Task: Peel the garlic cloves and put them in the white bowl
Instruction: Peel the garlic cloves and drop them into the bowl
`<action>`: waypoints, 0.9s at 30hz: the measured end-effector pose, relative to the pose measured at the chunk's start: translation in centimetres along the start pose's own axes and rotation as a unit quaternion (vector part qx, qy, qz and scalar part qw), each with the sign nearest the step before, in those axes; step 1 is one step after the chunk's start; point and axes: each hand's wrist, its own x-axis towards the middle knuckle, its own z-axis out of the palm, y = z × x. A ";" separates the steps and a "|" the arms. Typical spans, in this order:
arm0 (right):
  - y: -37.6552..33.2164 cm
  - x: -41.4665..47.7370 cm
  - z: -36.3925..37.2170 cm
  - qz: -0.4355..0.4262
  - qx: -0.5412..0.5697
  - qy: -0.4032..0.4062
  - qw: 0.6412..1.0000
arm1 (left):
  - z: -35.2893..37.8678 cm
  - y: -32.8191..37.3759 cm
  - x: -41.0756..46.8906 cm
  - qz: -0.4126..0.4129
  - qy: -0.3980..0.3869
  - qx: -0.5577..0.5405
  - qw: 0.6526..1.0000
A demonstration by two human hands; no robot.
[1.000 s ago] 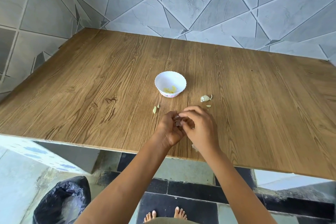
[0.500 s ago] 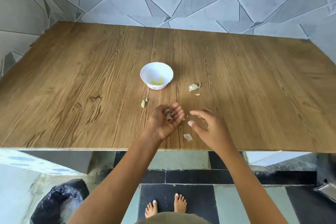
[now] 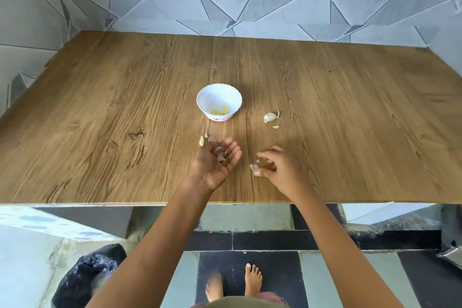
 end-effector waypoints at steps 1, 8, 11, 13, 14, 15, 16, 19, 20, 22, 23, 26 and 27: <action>-0.2 0.3 0.1 0.005 -0.002 0.002 1.000 | -0.1 -0.1 -0.1 0.001 0.000 -0.001 1.000; -1.7 1.7 0.1 0.060 -0.011 -0.016 0.998 | -0.3 -0.1 -0.4 0.009 0.002 0.002 1.000; -2.1 1.8 0.0 0.035 -0.049 -0.026 0.998 | -0.2 -0.2 -0.4 0.011 -0.001 0.001 1.000; -2.3 2.0 0.0 0.022 -0.067 -0.038 0.997 | 0.0 -0.3 -0.4 0.012 0.001 0.004 1.000; -2.2 2.0 -0.1 0.025 -0.050 -0.043 0.998 | 0.0 -0.4 -0.3 0.011 0.005 0.008 1.000; -2.0 2.0 -0.3 0.032 -0.008 -0.043 0.999 | 0.0 -0.5 -0.2 0.010 0.008 0.013 1.000; -1.9 1.9 -0.6 0.039 0.047 -0.036 0.998 | 0.0 -0.7 -0.1 0.010 0.011 0.016 1.000; -2.1 1.7 -2.3 0.010 0.166 0.001 0.986 | 0.2 -1.5 0.1 0.009 0.017 0.031 0.999; -2.6 1.6 -2.8 -0.014 0.173 0.003 0.985 | 0.5 -1.7 0.1 0.007 0.018 0.036 0.999; -3.8 1.8 -3.4 -0.061 0.133 -0.021 0.989 | 1.2 -2.1 0.1 0.002 0.017 0.038 0.999; -4.3 1.9 -3.5 -0.083 0.085 -0.039 0.992 | 1.5 -2.2 0.1 0.002 0.020 0.038 0.999; -4.8 2.3 -2.9 -0.144 -0.048 -0.039 0.988 | 2.2 -2.4 0.2 0.007 0.039 0.037 0.999; -4.8 2.3 -2.6 -0.154 -0.072 -0.027 0.985 | 2.3 -2.4 0.2 0.007 0.040 0.033 0.999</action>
